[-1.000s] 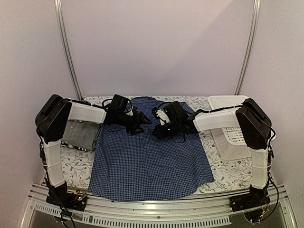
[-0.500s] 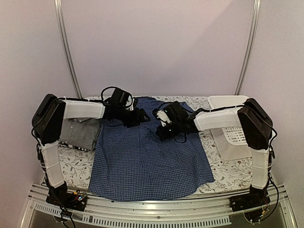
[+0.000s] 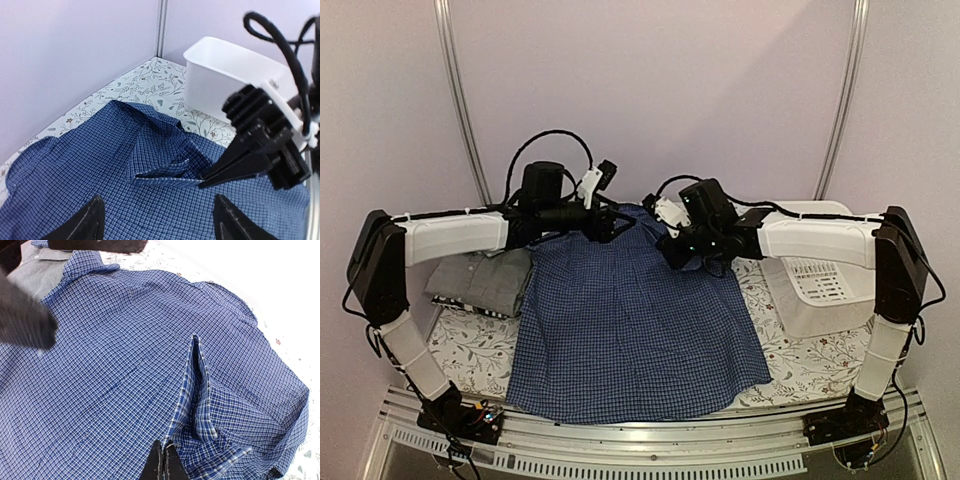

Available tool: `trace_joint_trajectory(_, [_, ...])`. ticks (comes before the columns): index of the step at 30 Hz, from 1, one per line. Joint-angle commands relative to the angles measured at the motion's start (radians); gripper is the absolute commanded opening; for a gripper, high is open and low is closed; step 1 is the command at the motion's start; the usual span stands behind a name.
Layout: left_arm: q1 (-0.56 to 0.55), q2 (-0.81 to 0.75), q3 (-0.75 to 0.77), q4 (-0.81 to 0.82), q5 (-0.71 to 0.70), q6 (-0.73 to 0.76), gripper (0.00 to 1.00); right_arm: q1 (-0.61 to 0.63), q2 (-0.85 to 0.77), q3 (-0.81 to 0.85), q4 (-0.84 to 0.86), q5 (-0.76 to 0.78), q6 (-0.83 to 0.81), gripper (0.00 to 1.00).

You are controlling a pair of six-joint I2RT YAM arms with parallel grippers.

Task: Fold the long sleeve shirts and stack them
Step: Pass from the right arm to the left

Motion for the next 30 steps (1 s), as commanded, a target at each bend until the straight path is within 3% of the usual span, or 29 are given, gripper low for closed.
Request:
trace_joint_trajectory(1, [-0.04, -0.027, -0.041, 0.064, 0.04, 0.321, 0.74, 0.005, -0.055, -0.008, 0.023, -0.008, -0.071, 0.0])
trace_joint_trajectory(11, [-0.107, -0.023, -0.122, 0.159, -0.046, 0.631, 0.78, 0.044, -0.137, -0.112, 0.06, 0.014, -0.124, 0.0])
trace_joint_trajectory(21, [-0.164, 0.073, -0.058, 0.127, -0.127, 0.822, 0.77, 0.08, -0.133, -0.13, 0.028, 0.101, -0.172, 0.0])
trace_joint_trajectory(30, [-0.171, 0.151, -0.025, 0.075, -0.084, 0.834, 0.72, 0.08, -0.163, -0.17, 0.081, 0.133, -0.163, 0.0])
